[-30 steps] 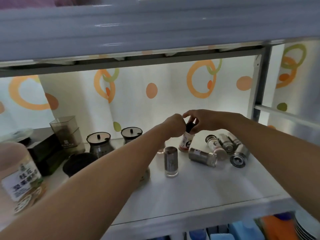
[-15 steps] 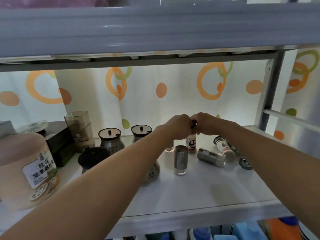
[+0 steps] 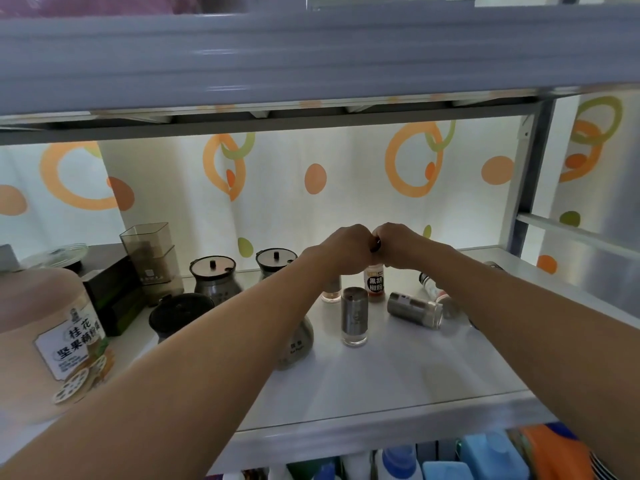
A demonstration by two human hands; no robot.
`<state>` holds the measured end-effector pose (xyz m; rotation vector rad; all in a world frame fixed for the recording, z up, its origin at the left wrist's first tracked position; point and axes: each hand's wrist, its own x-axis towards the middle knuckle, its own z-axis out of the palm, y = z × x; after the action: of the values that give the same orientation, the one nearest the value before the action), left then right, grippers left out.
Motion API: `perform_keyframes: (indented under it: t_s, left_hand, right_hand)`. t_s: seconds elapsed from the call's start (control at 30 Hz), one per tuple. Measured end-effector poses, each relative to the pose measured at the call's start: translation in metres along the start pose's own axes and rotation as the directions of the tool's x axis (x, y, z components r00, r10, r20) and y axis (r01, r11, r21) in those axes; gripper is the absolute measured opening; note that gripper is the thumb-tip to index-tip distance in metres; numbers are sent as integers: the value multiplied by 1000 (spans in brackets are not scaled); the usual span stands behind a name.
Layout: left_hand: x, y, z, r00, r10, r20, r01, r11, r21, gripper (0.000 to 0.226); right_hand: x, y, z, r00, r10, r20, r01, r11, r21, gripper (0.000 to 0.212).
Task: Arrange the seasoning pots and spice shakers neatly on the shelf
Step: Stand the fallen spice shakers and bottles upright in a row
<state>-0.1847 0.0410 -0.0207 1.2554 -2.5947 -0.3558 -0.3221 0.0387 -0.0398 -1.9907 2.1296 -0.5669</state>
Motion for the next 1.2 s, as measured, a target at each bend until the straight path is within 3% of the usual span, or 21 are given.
perform_keyframes:
  t_s: [0.1,0.13,0.17,0.23,0.27,0.37,0.43,0.57,0.67,0.93,1.2]
  left_hand:
    - [-13,12,-2,992,-29,-121,14,993,-118,42]
    - [-20,19,-3,979,-41,-201,0,980,-200,45]
    - [-31,28,-4,958,-59,-281,-31,951,-307,48]
    - [-55,46,1,932,-129,-338,-98,810,-578,49]
    - [-70,53,9,939,-151,-308,-114,709,-696,47]
    - [-114,62,53,987,-138,-85,-14,451,-892,43]
    - [-123,60,80,984,-163,66,121,352,-928,40]
    - [-109,58,108,943,-281,180,239,192,-952,34]
    - [-99,59,117,938,-290,188,234,133,-963,26]
    - [-79,56,130,925,-312,216,206,-64,-976,33]
    - [-69,57,124,893,-378,246,219,-113,-969,32]
  right_hand:
    - [-4,2,-12,996,28,90,-37,994,100,63]
    - [-4,5,-18,996,39,83,-47,993,106,68]
    - [-7,8,-25,996,45,76,-52,994,96,61]
    - [-14,17,-37,992,68,103,-74,995,61,28]
    - [-19,20,-39,987,76,145,-81,996,30,16]
    - [-33,29,-29,956,127,264,-104,990,-98,18]
    - [-38,30,-17,941,148,304,-115,986,-123,27]
    - [-40,26,-6,937,167,306,-122,980,-160,29]
    - [-41,26,-3,932,185,313,-139,977,-164,29]
    - [-45,20,1,926,202,319,-140,968,-207,33]
    - [-53,18,6,952,184,245,-129,966,-224,36]
